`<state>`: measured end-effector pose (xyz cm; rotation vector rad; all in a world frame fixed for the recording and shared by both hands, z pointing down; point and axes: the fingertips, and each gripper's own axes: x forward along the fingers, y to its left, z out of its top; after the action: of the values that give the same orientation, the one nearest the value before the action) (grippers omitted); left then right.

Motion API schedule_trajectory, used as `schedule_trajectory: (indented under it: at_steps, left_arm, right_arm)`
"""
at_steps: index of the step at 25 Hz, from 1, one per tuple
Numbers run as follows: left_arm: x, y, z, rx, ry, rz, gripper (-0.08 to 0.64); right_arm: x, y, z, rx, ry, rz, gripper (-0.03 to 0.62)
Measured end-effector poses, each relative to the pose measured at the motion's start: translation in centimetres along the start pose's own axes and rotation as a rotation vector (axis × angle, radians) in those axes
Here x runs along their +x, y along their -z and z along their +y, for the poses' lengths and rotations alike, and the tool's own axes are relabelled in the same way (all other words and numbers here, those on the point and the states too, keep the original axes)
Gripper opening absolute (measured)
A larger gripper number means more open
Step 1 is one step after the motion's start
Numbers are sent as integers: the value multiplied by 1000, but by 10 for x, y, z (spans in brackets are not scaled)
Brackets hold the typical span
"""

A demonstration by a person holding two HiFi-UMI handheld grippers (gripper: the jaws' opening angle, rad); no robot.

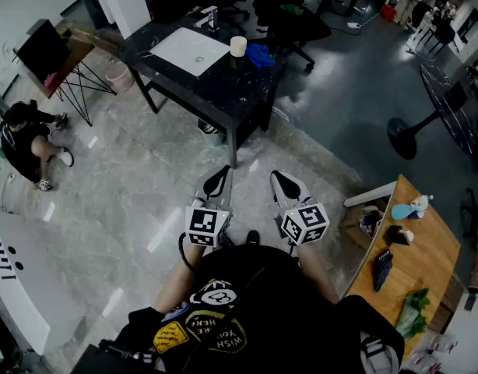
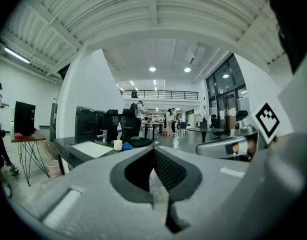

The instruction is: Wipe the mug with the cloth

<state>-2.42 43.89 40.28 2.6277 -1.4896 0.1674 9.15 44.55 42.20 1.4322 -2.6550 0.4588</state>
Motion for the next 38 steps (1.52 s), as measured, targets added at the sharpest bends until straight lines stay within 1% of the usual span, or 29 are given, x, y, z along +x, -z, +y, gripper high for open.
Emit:
schedule_trajectory:
  at_steps: [6, 11, 14, 17, 20, 24, 27, 30, 33, 35, 38]
  left_arm:
    - [2, 8, 6, -13, 4, 10, 5]
    - [4, 5, 20, -10, -7, 6, 5]
    - [4, 7, 24, -17, -10, 8, 5]
    - [5, 6, 30, -45, -16, -2, 5]
    - [7, 7, 37, -75, -17, -5, 5]
    - [9, 16, 42, -73, 11, 6, 5]
    - [12, 32, 39, -83, 47, 35, 5]
    - [26, 45, 36, -103, 68, 74, 5]
    - [51, 47, 40, -103, 73, 88, 5]
    - [77, 44, 47, -92, 70, 89, 5]
    - [127, 31, 57, -89, 64, 75, 5]
  right_arm:
    - [6, -4, 7, -18, -49, -37, 2]
    - [17, -7, 9, -27, -45, -40, 2]
    - [23, -1, 4, 16, -24, -27, 2]
    - [31, 2, -1, 59, -8, -13, 2]
    - [39, 4, 3, 46, -10, 14, 2]
    - [51, 9, 10, 31, -7, 38, 2]
    - [52, 18, 19, 56, -1, 43, 2]
    - [53, 34, 16, 81, 3, 82, 2]
    - [65, 46, -5, 101, 10, 131, 2]
    - [80, 42, -25, 102, 10, 140, 2]
    - [101, 22, -58, 83, -12, 129, 2]
